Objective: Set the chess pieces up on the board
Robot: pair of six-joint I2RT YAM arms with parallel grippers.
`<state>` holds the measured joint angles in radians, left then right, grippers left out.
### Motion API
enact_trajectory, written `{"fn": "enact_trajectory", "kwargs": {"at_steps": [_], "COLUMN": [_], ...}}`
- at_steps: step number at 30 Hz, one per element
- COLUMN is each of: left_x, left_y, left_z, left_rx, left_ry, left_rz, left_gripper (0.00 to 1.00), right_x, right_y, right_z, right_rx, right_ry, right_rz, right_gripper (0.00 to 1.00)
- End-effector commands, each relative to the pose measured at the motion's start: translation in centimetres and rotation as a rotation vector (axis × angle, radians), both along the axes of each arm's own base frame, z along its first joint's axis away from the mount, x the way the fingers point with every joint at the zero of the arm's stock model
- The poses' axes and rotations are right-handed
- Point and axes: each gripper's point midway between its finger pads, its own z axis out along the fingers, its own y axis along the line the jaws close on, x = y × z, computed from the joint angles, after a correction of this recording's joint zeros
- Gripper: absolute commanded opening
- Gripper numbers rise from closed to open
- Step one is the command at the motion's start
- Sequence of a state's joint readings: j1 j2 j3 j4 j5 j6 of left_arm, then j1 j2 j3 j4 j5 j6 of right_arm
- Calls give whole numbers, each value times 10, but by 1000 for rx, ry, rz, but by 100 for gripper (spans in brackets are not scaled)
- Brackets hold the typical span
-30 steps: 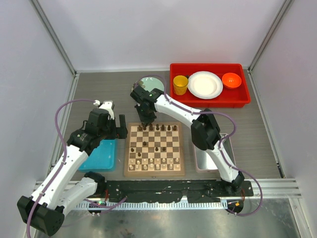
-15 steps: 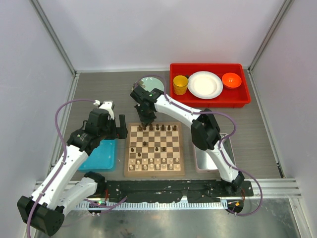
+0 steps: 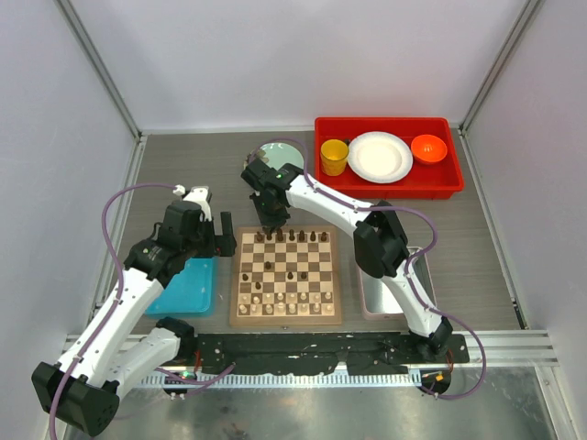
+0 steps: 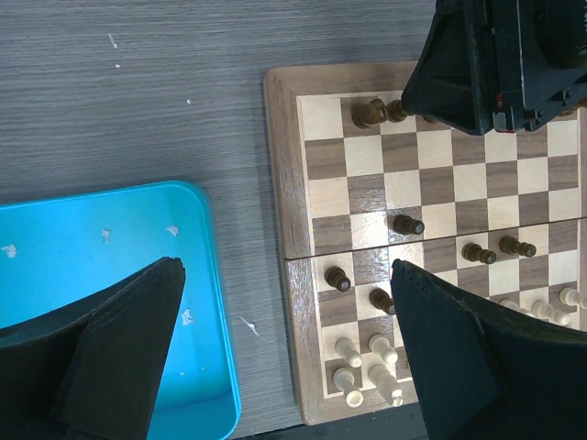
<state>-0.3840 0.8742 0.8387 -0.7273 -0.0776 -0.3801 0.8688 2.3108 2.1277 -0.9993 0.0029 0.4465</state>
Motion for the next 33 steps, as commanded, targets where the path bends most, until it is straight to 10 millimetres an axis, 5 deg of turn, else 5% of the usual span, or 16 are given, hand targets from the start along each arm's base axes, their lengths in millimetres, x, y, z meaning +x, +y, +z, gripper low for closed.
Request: {"fn": "enact_trajectory", "kwargs": {"at_steps": [1, 33], "left_x": [5, 5], "left_y": [-1, -1], "left_z": [9, 10], "left_rx": [-10, -10], "left_ry": [-48, -49], "left_rz": [-12, -12], "left_gripper": [100, 100], "right_x": [1, 2], "right_y": [-3, 0], "right_z": [14, 15], "right_rx": [-9, 10], "right_ry": [-43, -42], "right_rz": [9, 15], "right_gripper": [23, 30]}}
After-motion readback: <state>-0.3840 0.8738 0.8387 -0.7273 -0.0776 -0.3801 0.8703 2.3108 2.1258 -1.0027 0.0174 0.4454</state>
